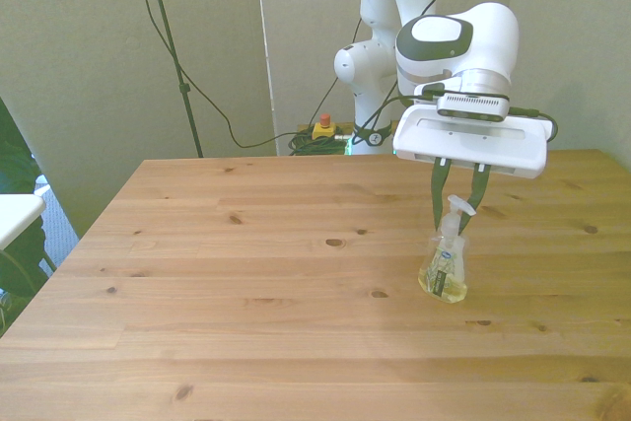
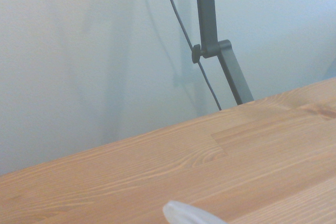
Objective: Stand the sanitizer
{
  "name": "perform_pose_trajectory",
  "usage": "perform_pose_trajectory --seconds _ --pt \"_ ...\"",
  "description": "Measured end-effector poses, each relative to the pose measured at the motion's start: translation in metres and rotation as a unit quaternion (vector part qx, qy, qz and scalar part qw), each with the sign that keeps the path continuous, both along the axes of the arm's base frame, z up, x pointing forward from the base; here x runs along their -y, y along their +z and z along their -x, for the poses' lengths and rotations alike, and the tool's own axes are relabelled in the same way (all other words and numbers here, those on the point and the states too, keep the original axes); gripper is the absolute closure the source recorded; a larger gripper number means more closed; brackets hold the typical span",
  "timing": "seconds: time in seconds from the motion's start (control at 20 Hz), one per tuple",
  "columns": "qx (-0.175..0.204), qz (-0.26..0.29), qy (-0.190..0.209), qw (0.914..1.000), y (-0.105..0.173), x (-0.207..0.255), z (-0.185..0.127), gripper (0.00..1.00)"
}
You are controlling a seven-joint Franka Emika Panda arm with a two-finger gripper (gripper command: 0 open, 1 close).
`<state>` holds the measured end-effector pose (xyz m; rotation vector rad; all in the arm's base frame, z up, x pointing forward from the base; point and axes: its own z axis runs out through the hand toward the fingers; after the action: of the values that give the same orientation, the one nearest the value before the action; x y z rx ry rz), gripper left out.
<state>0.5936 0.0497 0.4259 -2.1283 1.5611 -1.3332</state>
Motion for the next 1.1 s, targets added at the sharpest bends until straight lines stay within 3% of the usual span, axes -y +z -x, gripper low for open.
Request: perform_pose_trajectory --seconds 0.35,0.75,0.9,1.1 --pt "-0.013 -0.008 0.0 0.9999 -0.006 -0.001 0.003 0.0" --pt "-0.082 -0.049 0.022 0.9952 -0.004 0.001 0.01 0.0" --pt "-0.124 -0.066 0.042 0.9893 -0.005 -0.004 0.019 0.0" --pt "-0.204 -0.071 0.083 0.9728 -0.005 -0.02 0.041 0.0"
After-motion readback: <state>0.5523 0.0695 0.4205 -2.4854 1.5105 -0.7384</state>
